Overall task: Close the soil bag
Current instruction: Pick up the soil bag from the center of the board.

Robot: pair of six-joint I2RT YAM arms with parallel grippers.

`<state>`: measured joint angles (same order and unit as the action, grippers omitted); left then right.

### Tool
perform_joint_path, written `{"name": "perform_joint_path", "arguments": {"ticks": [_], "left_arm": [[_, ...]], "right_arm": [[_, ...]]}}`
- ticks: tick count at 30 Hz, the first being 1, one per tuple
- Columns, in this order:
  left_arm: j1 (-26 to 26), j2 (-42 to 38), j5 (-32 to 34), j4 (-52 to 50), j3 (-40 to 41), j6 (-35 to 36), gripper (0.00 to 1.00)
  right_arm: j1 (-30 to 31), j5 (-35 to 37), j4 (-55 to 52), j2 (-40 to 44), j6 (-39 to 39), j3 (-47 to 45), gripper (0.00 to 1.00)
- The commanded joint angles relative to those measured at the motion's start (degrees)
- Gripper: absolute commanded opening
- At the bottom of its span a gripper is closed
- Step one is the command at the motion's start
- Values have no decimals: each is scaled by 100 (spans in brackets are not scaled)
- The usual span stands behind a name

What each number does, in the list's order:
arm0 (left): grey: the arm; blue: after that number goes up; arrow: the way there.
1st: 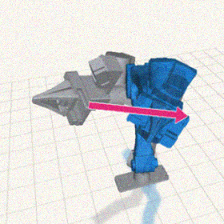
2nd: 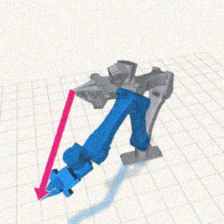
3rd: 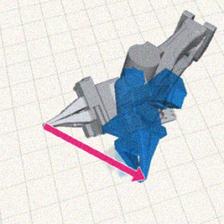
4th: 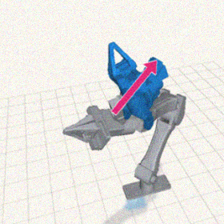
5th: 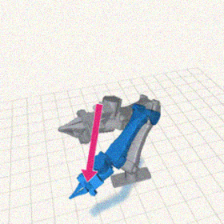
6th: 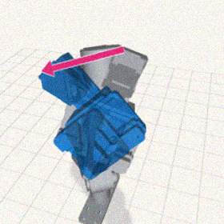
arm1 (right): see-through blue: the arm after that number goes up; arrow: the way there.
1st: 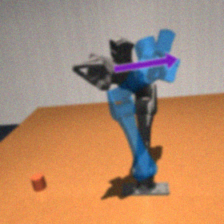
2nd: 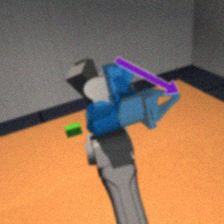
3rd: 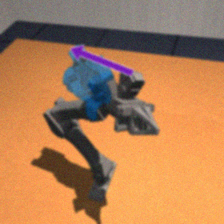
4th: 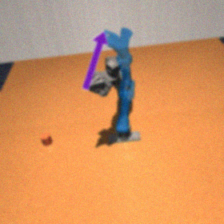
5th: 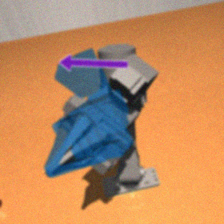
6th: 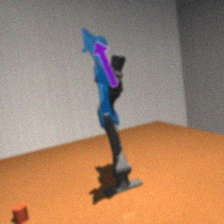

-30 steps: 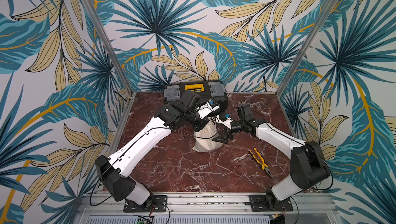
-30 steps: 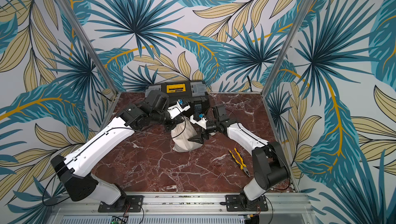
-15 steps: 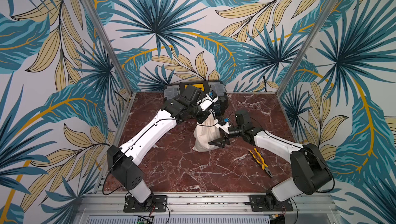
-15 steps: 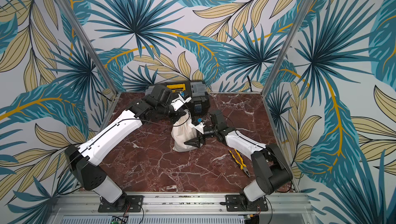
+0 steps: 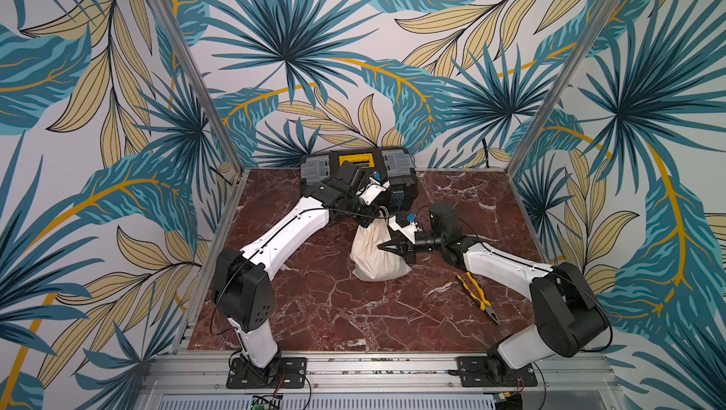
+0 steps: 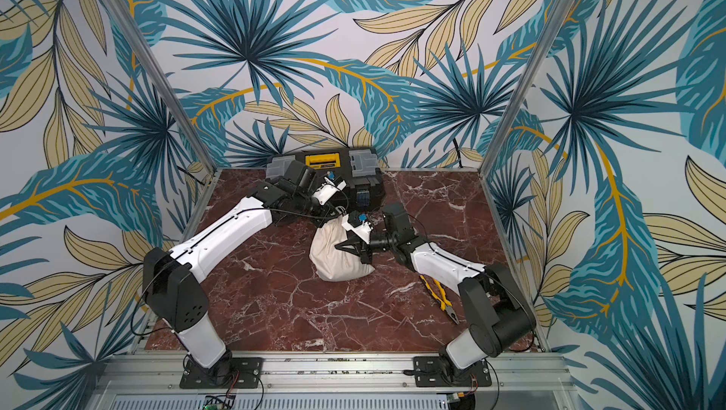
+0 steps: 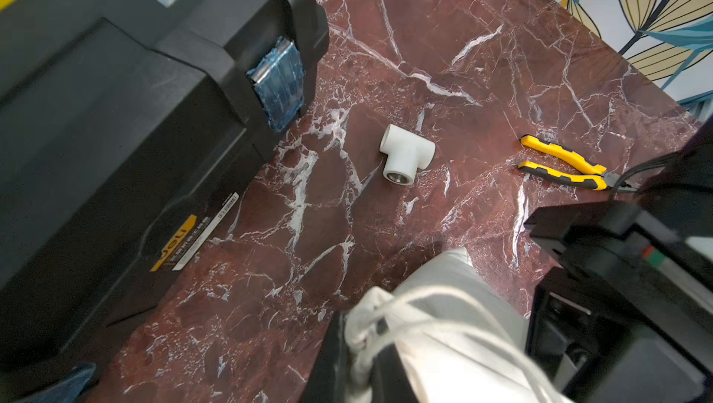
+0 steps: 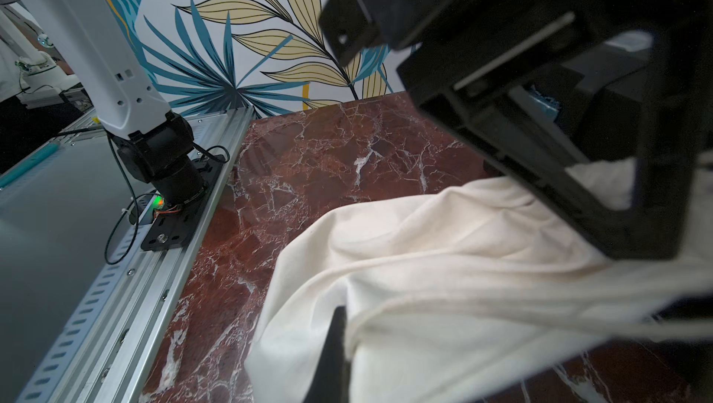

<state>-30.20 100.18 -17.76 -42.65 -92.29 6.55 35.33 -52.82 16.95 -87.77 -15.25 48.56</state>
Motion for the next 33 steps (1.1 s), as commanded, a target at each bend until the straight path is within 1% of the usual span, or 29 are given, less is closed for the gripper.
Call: {"name": "perform_joint_path", "arguments": {"ticks": [1,4,7,8,10,12,13,14,15,16,18,21,25,27,33], "left_arm": [[147,-160,302,451,273,-180,14],[146,-363,181,572,589,-252,23],[152,-506,176,550,737,-302,25],[146,-559,140,563,784,-319,27],[151,-716,43,597,829,-382,38],[151,-894,-63,681,859,-487,46],[162,-1016,-102,714,854,-536,56],[169,-1129,-111,747,846,-602,72],[175,-1244,-101,780,842,-663,95],[191,-1376,-62,821,848,-744,99],[227,-1687,162,973,952,-943,100],[283,-2318,667,1331,1413,-1204,100],[292,-3120,1282,1715,2129,-1343,100],[295,-3472,1486,1846,2480,-1472,100],[298,-4067,1603,1980,3145,-1856,100]], "right_arm": [[79,181,784,657,526,-225,0],[86,519,1233,1043,859,-362,0],[86,776,1580,1390,1194,-440,0],[85,838,1636,1489,1291,-450,0],[93,915,1683,1641,1435,-449,0],[91,996,1675,1817,1540,-446,0],[94,1047,1662,1909,1580,-444,0],[91,1119,1645,2021,1612,-436,0],[90,1215,1611,2118,1632,-416,0],[88,1309,1552,2209,1634,-377,0],[88,1577,1386,2385,1610,-249,0],[89,2106,1043,2571,1492,46,0],[83,3335,755,2709,1367,411,0],[83,4042,740,2694,1313,578,0],[71,6217,1002,2352,842,1012,0]]}}
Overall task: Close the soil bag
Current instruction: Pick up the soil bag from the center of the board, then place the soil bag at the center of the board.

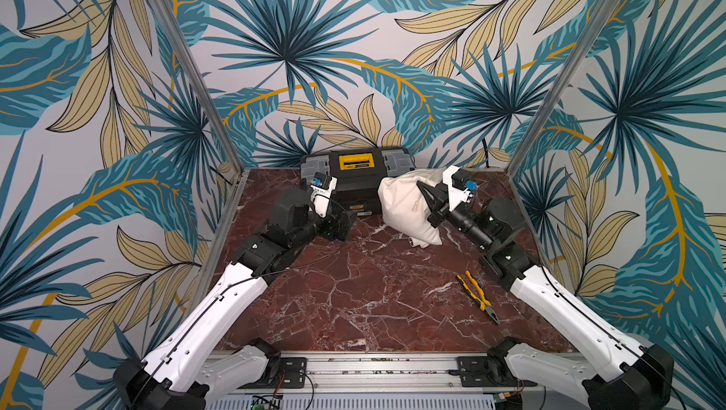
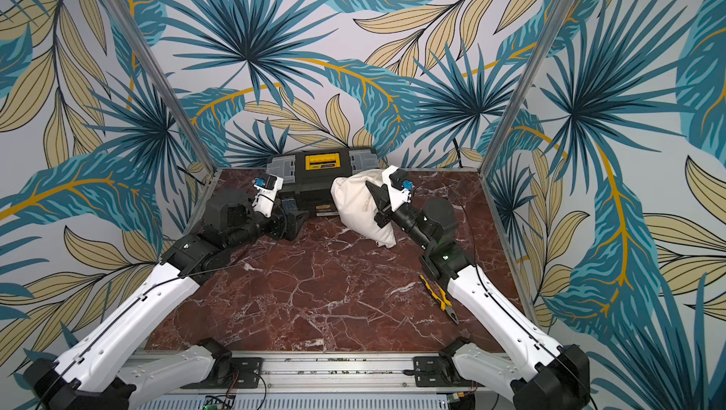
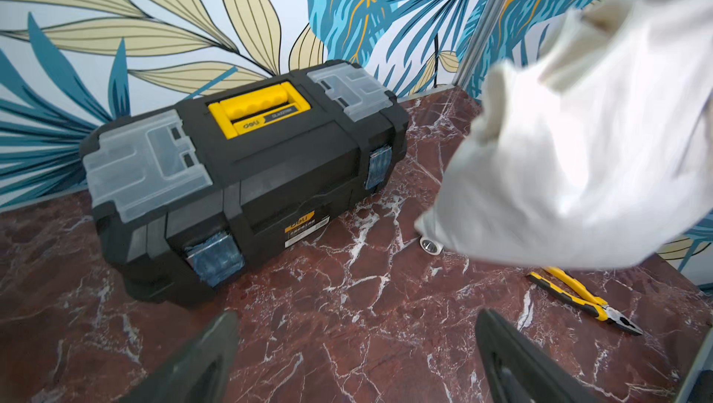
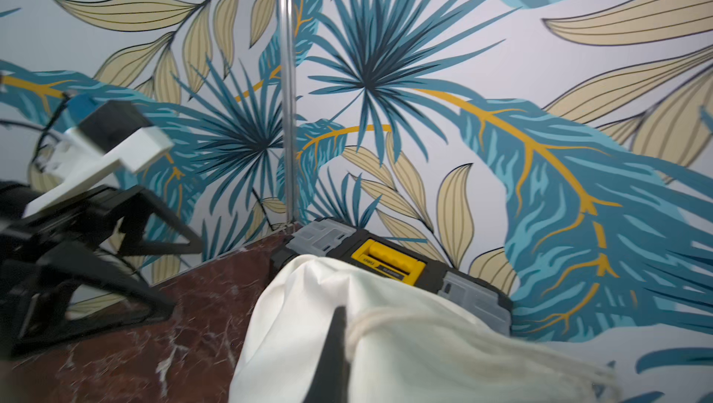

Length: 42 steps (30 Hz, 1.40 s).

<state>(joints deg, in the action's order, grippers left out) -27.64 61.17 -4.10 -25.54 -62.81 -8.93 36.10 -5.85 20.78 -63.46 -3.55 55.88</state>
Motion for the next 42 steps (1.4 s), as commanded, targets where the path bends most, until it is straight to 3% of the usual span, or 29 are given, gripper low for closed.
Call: {"name": "perform_joint_path", "arguments": {"ticks": [1,6,18,27,42], "left_arm": [[45,-205,282,281,276,-404,100],[47,-287,539,307,546,-589,100],[48,-254,1271,-14,638,-653,100],[48,-369,1668,6,809,-593,100],[45,-424,1746,13,1059,-618,100]], "right_arm": [[-14,1798,715,-156,-435,341,0],[-375,2407,1133,-563,-641,595,0],[-1594,2004,1458,-1562,-61,975,0],[-1758,1843,2139,-2486,-173,871,0],[-1839,1666,2849,-3802,-22,498,0]]}}
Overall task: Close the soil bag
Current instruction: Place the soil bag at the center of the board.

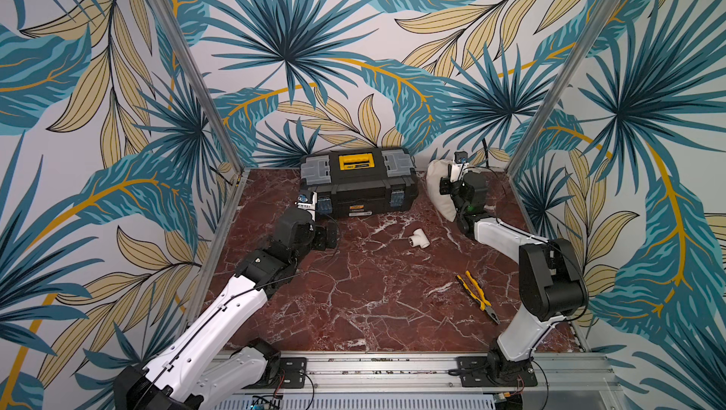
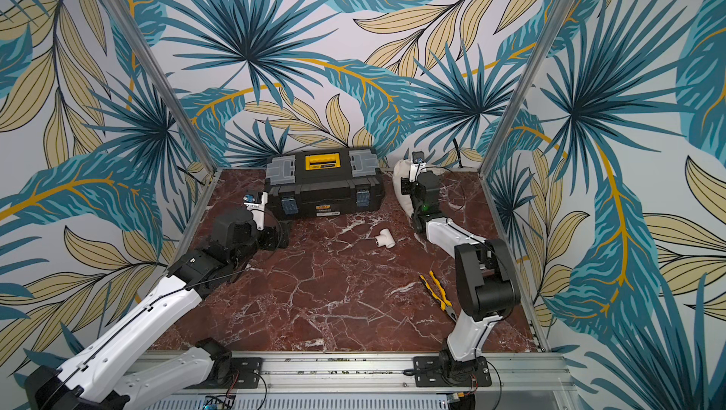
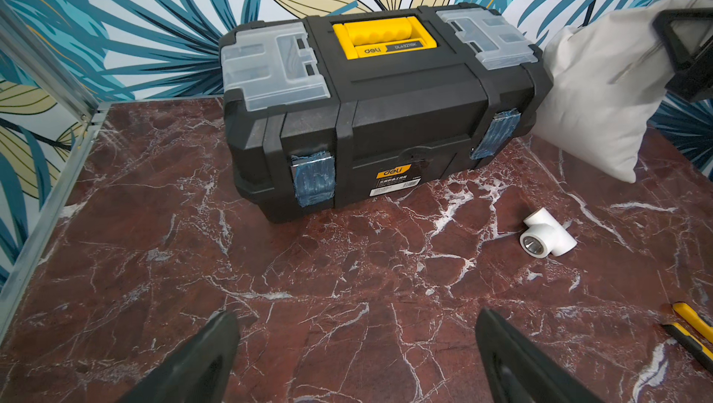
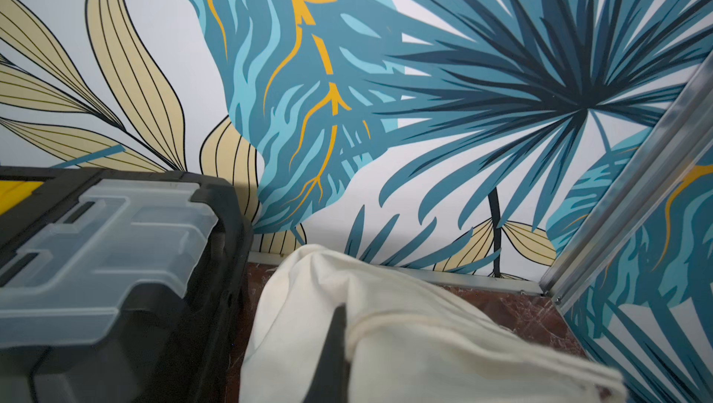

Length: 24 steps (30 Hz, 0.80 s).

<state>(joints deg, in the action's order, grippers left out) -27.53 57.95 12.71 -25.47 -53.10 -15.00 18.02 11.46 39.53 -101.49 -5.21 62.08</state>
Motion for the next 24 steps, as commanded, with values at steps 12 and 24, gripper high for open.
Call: {"name": "perform_joint_path", "arguments": {"ticks": [12,24], "left_arm": [[37,-196,-52,390,390,-42,100],[36,-146,-310,545,459,-82,100]], "right_arm": [[-44,-222,785,282,990,-1253,0],[-118,-252,-103,539,1119,-1334,43]]}}
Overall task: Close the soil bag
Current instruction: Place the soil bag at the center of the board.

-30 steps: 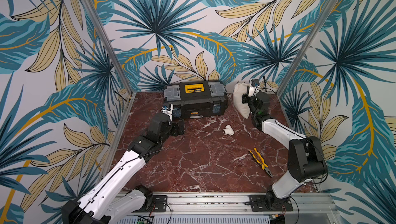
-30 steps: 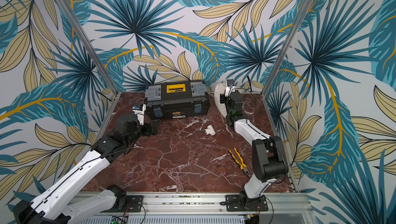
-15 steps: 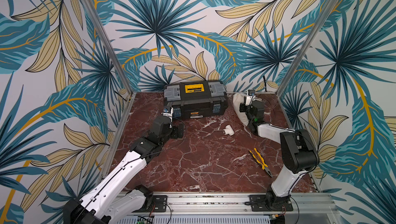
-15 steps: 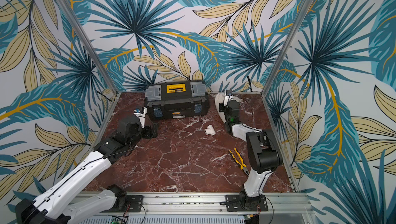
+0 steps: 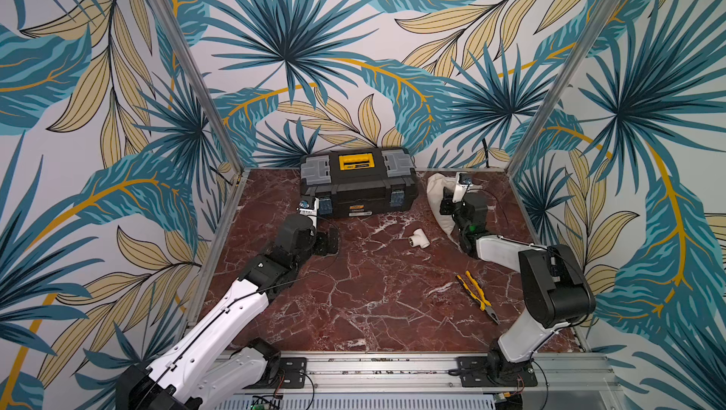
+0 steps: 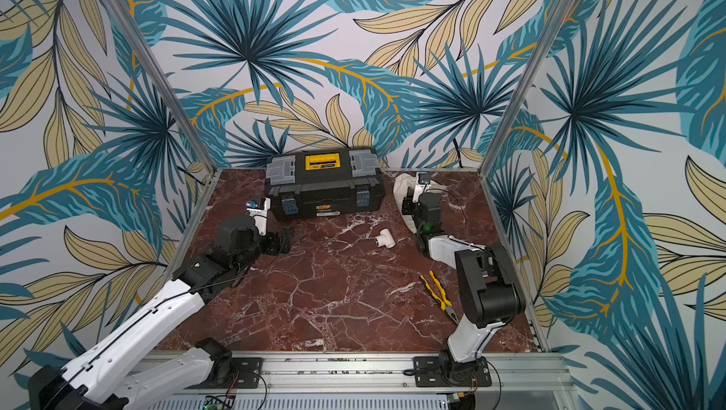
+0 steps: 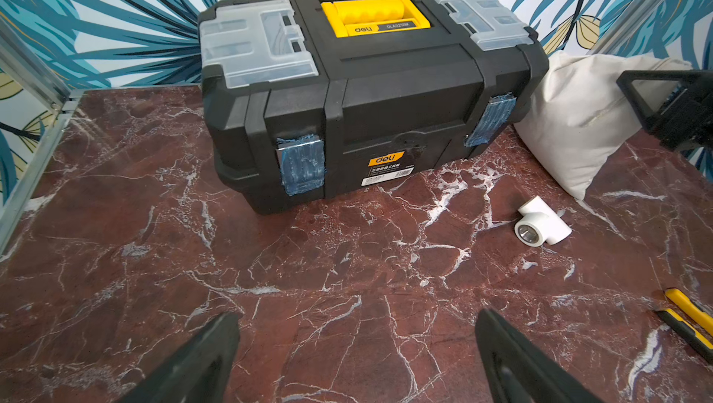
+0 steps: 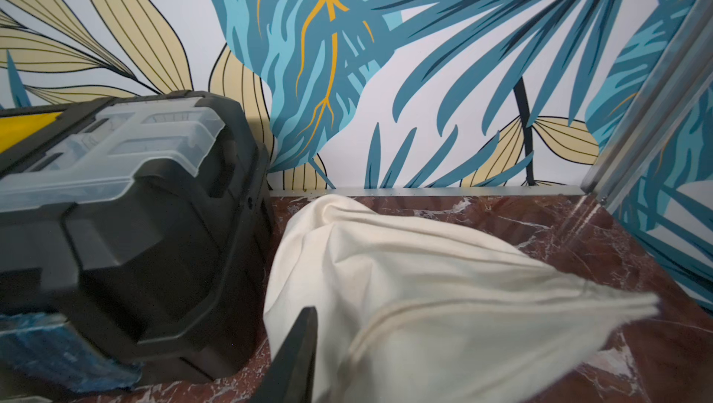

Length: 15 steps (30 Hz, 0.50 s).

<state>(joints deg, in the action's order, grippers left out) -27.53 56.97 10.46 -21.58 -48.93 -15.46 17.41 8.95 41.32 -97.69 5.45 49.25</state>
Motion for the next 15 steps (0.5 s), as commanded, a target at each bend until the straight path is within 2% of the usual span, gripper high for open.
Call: {"name": "perform_joint_path", "arguments": {"ticks": [1,8,15], "left_arm": [[37,-54,-84,147,43,-41,100],[36,-57,-17,165,41,-1,100],[37,-5,11,317,76,28,100]], "right_arm": [[-66,-3,-322,187,48,-42,45],[-71,16,-636,547,140,-157,67],[-71,-101,-923,1221,290,-604,78]]}}
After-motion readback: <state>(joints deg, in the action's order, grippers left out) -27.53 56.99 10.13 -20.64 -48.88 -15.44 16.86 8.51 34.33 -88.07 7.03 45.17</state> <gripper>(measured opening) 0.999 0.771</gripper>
